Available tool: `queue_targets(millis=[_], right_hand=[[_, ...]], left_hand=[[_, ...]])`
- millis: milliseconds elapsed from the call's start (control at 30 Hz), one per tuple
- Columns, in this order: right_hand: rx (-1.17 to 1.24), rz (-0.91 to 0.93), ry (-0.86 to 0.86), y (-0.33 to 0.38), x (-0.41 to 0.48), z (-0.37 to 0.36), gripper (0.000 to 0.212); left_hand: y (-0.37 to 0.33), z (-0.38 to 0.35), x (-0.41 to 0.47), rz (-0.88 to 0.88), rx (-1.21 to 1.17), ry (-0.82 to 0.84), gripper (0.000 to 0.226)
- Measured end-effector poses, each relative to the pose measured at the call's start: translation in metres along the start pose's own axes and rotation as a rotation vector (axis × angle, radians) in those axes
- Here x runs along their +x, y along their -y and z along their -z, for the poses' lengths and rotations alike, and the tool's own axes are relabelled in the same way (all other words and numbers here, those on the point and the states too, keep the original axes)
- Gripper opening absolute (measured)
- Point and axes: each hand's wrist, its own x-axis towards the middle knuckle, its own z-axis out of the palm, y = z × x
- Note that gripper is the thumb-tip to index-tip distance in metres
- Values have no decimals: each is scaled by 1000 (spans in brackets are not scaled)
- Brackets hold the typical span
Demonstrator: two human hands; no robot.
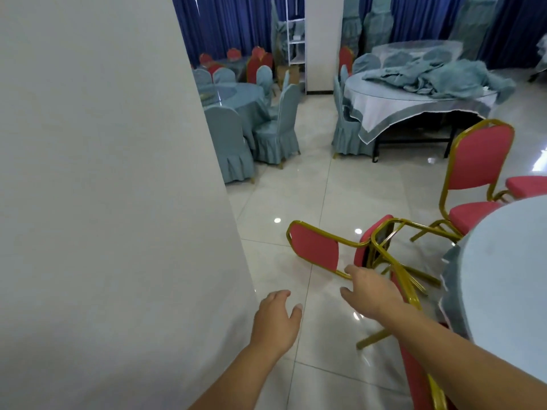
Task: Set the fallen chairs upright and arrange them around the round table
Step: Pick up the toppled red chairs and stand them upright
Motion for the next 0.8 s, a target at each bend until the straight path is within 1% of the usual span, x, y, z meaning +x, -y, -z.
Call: queue_targets(millis=[133, 267, 400, 533, 667, 800], right_hand=[[34, 16, 17, -13, 40, 6, 47], [9, 4, 55, -25, 77, 2, 52], [66, -35, 84, -46, 126, 5, 58], [110, -101, 72, -76, 189, 25, 59], [125, -199, 85, -107, 253, 42, 42], [123, -223, 88, -125, 315, 53, 27]], left_hand=[[-12, 5, 46, 3, 28, 8, 52], [-17, -10, 100, 9, 19, 48, 51], [-27, -40, 165, 31, 1, 137, 53], [-48, -66, 249, -20, 14, 223, 53], [-78, -74, 332, -56, 17, 285, 51], [-97, -79, 409, -141, 51, 328, 45]])
